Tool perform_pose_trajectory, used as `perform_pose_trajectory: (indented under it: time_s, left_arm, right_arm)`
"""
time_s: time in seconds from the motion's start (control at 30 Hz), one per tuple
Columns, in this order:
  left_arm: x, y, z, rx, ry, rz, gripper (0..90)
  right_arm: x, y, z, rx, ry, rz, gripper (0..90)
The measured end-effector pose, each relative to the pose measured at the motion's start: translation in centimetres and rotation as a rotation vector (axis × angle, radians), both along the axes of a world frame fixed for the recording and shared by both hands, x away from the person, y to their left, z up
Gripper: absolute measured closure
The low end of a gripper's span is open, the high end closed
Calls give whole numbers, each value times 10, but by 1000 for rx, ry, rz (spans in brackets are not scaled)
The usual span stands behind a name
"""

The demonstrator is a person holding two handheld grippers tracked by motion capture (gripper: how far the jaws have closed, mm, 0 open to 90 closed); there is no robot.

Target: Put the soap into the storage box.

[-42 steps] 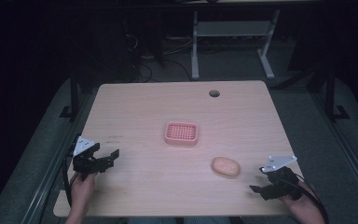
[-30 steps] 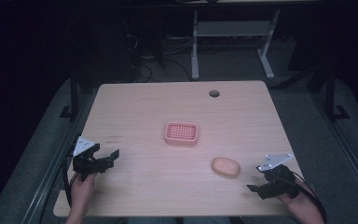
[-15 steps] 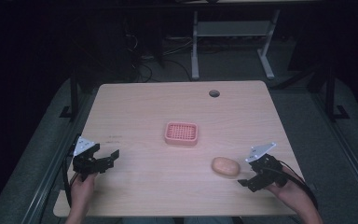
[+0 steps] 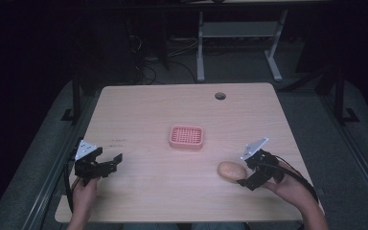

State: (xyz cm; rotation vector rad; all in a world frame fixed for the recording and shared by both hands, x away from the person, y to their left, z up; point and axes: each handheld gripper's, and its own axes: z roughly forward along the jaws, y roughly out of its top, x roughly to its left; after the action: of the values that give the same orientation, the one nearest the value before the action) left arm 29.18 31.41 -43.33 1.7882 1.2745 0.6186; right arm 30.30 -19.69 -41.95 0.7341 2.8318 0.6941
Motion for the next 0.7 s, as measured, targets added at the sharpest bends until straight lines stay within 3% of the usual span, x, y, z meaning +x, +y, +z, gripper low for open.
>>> perform_pose_trajectory:
  time_s: [0.53,0.7]
  left_arm:
    - [0,0,0,-2,2,0,142]
    - [0,0,0,-5,2,0,142]
  right_arm:
    - [26,27,-13,-94,59,54,177]
    - [30,35,-16,-146,69,80,206]
